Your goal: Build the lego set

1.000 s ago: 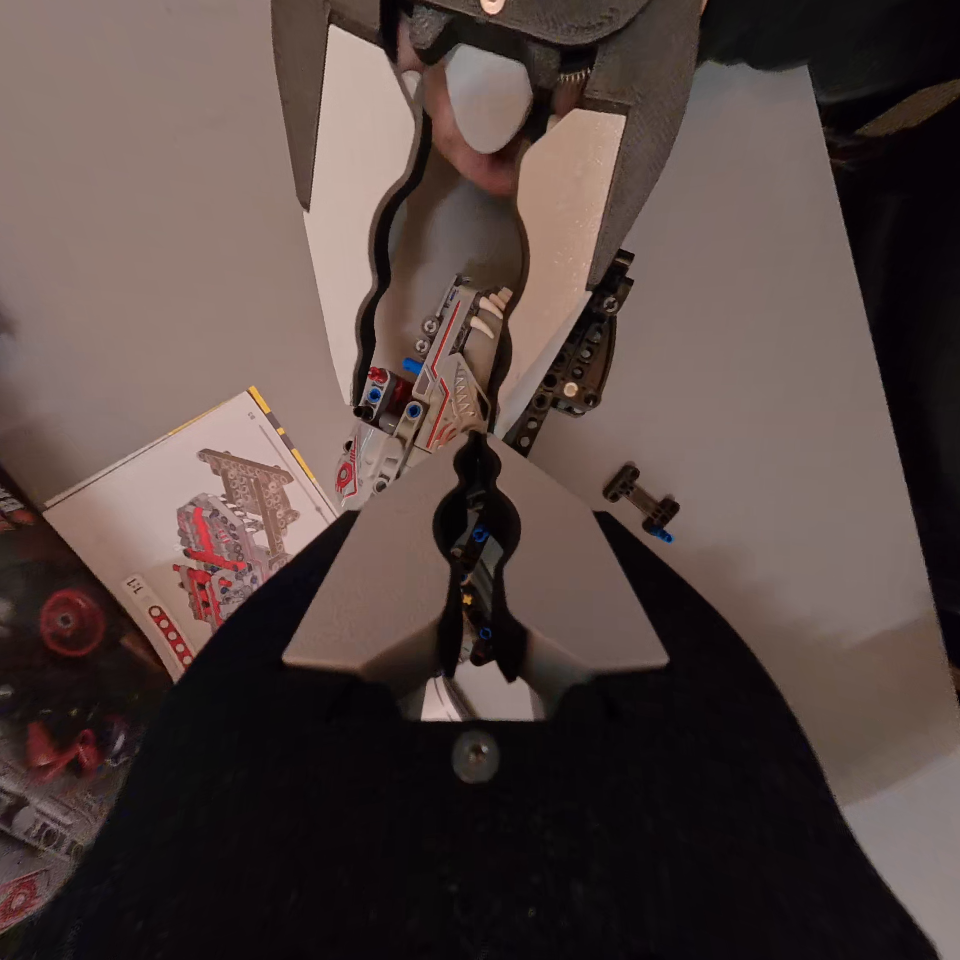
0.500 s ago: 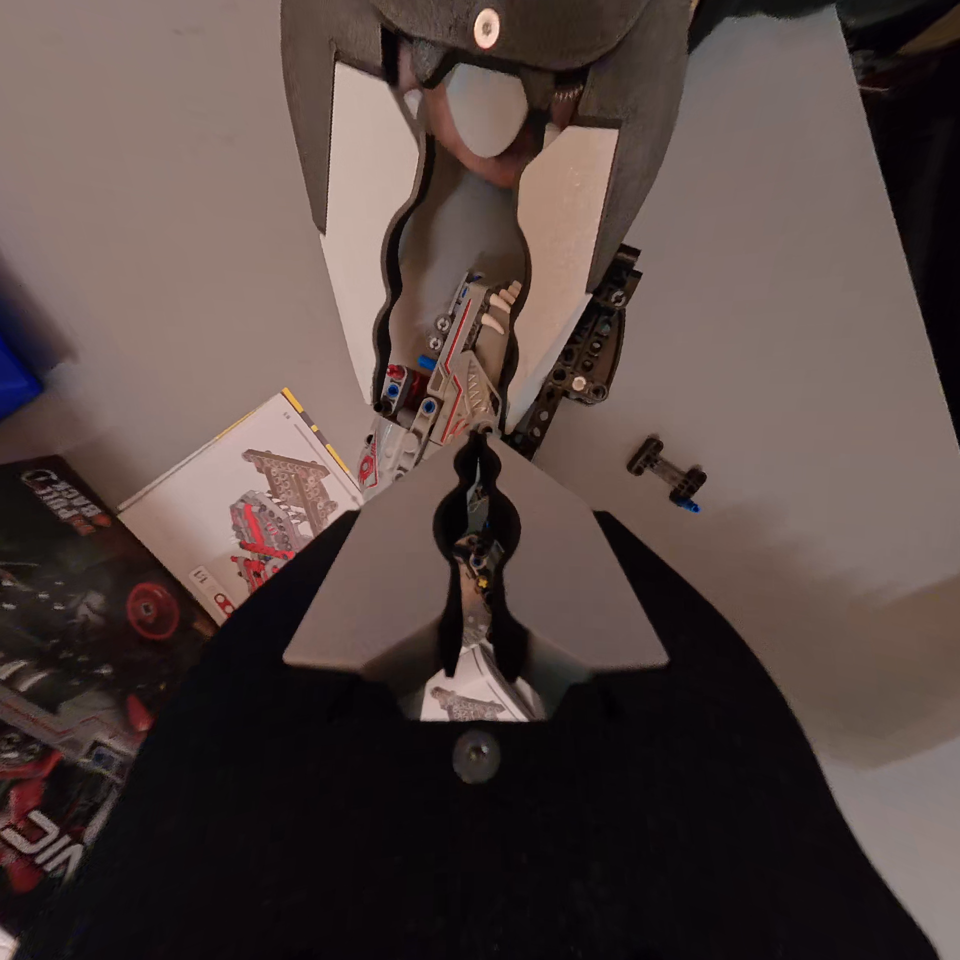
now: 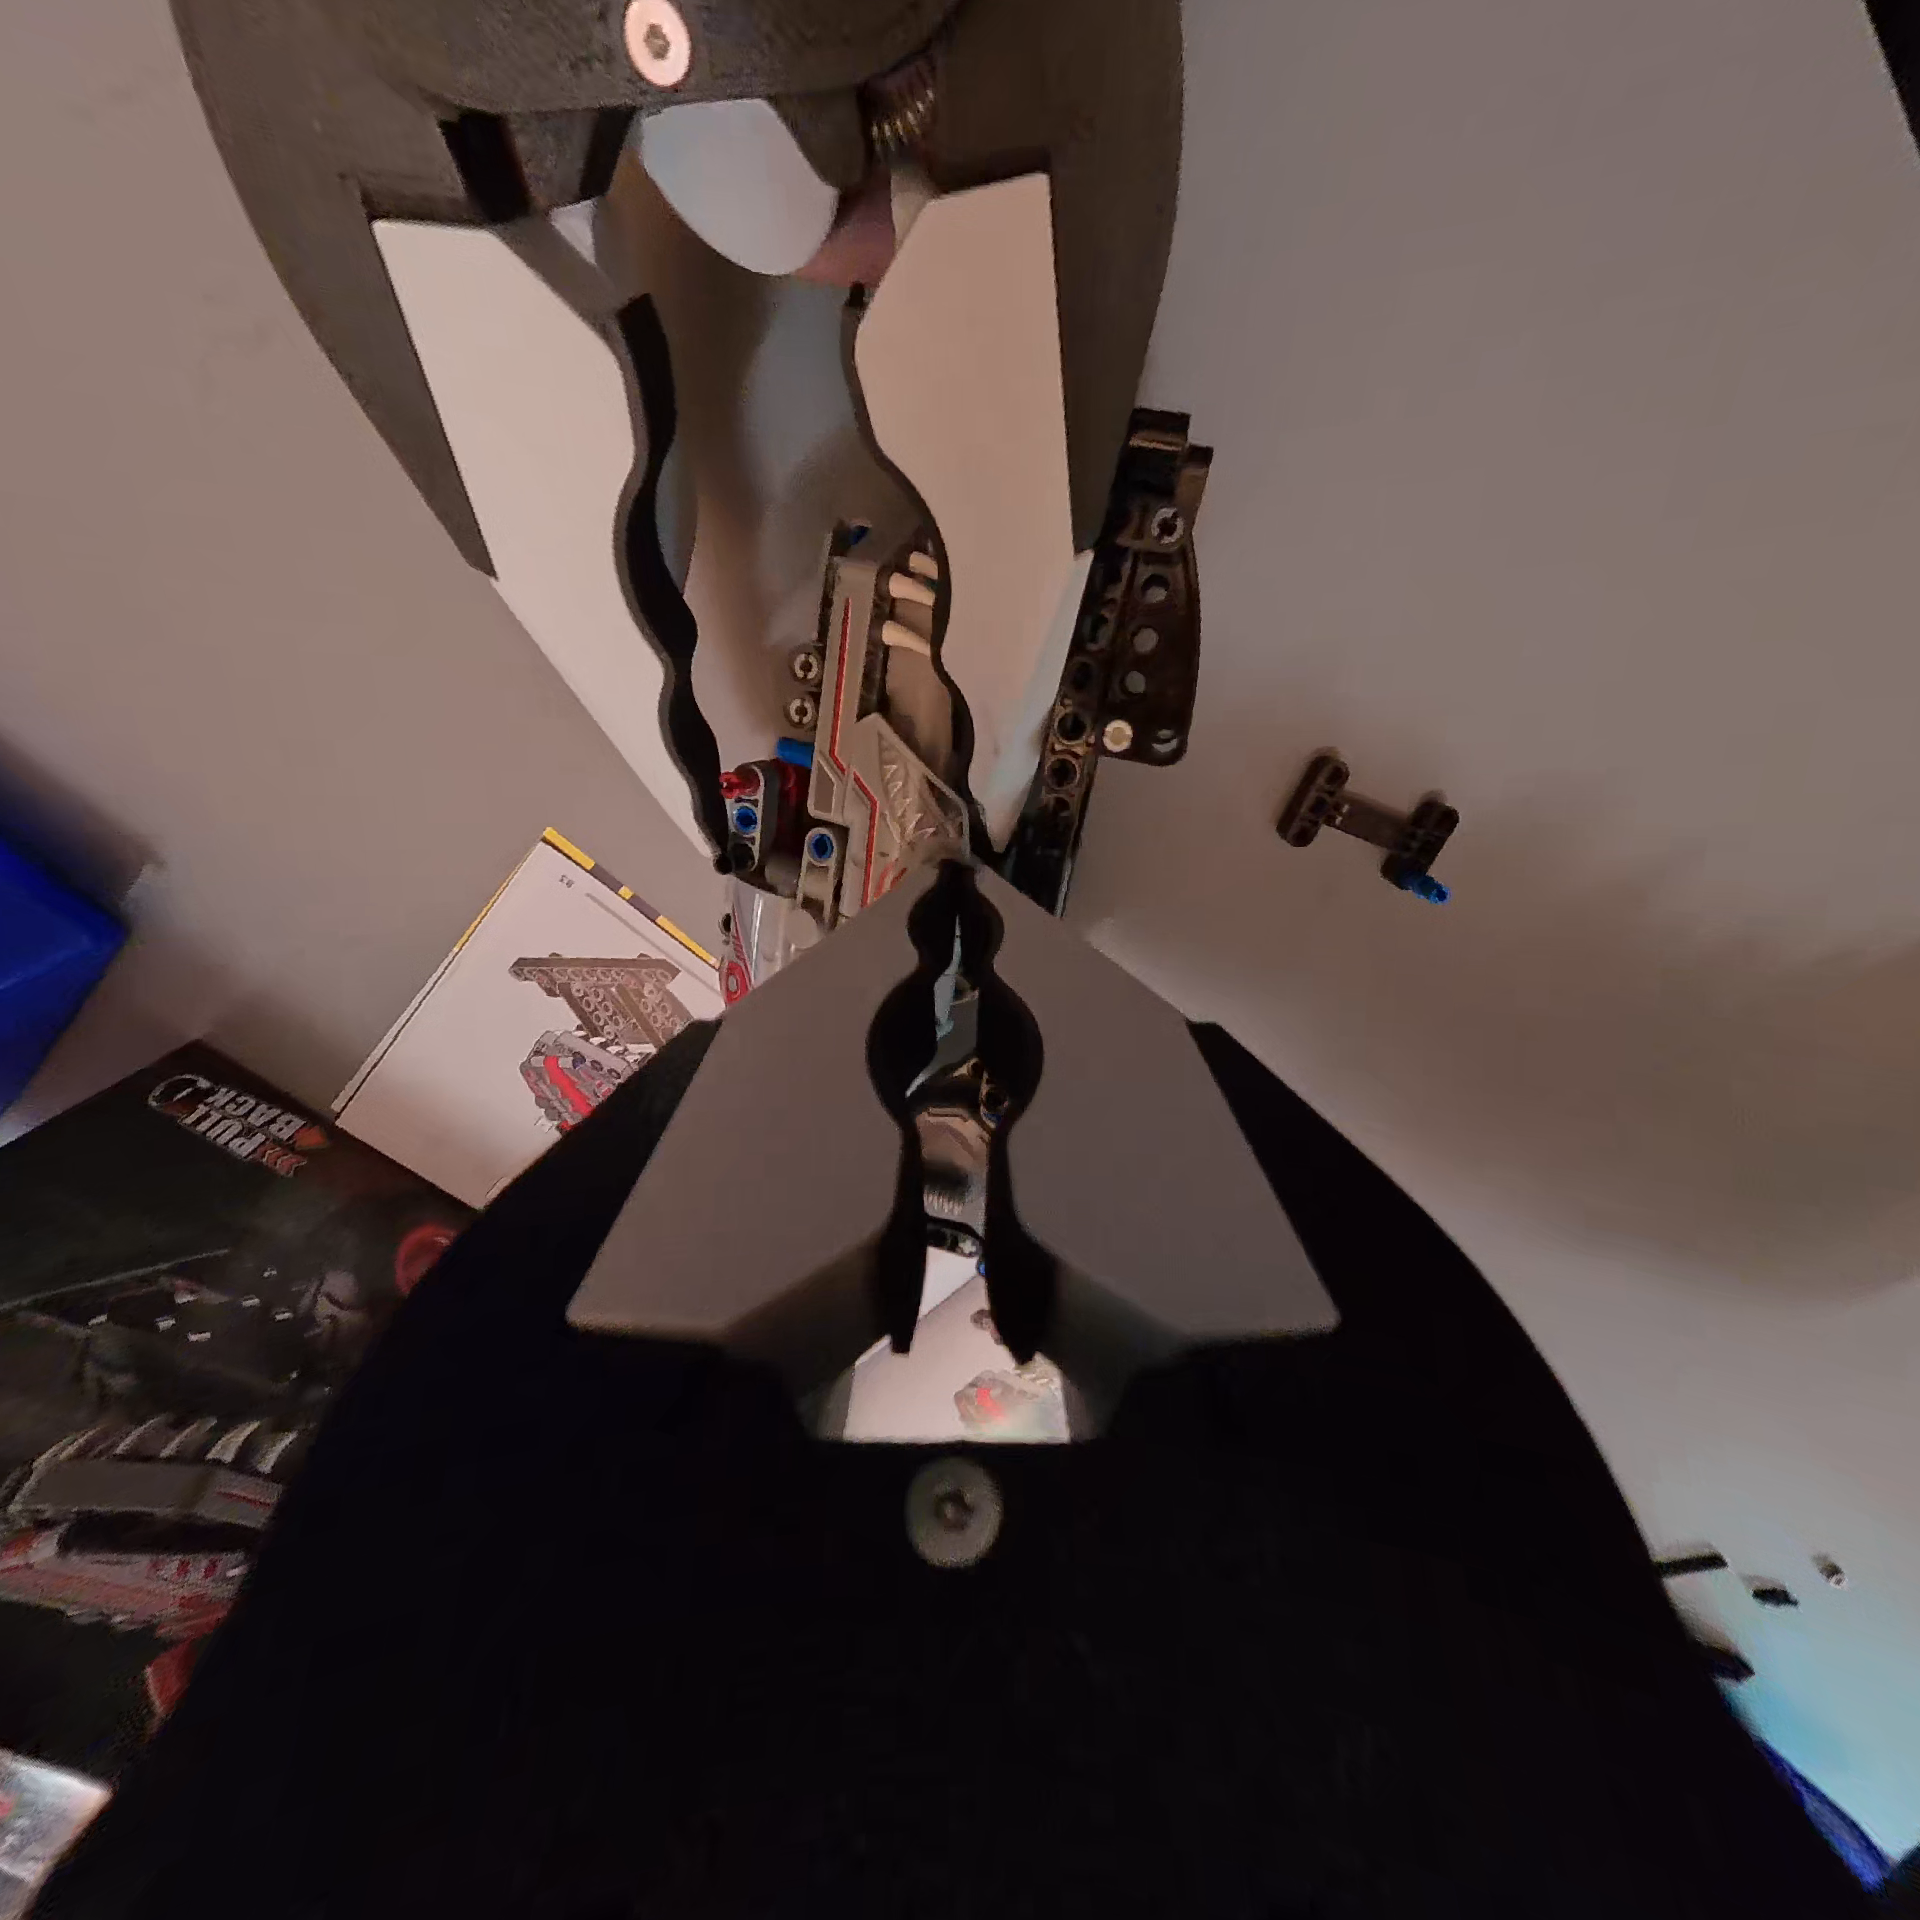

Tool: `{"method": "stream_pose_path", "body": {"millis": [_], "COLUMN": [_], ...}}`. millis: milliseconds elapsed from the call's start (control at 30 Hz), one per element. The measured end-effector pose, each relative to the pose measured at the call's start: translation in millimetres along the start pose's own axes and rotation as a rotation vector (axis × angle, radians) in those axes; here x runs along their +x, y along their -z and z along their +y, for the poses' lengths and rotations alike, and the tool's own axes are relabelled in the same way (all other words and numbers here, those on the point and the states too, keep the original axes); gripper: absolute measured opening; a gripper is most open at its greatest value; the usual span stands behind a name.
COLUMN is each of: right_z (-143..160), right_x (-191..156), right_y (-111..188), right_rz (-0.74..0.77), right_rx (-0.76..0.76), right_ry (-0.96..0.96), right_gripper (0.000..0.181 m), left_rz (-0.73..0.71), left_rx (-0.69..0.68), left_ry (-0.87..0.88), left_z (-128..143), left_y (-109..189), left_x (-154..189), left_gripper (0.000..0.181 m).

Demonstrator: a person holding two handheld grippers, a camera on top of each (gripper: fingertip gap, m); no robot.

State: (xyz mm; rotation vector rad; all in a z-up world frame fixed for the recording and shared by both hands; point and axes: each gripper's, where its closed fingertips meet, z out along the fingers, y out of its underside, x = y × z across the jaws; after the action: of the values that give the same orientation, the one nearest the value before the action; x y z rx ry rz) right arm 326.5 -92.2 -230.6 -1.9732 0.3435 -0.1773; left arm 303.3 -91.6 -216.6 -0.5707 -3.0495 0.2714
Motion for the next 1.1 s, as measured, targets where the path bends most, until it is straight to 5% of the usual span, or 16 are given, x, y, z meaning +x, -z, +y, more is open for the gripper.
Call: {"method": "stream_pose_path", "body": {"millis": [500,767,1100], "right_z": [1,-8,-9], "right_x": [0,5,14], "right_y": [0,6,4], "right_rz": [0.012,0.019,0.158], "right_rx": [-0.004,0.070,0.069], "right_ry": [-0.004,-0.124,-0.057], "right_gripper": [0.053,0.054,0.054], "left_rz": [-0.073,-0.138,-0.171], "left_rx": [0.000,0.118,0.166], "left_ry": [-0.012,0.113,0.241], "left_z": [0,-3,0], "left_y": [-1,0,1], "left_x": [1,-6,-14], "left_gripper": [0.000,0.000,0.000]}}
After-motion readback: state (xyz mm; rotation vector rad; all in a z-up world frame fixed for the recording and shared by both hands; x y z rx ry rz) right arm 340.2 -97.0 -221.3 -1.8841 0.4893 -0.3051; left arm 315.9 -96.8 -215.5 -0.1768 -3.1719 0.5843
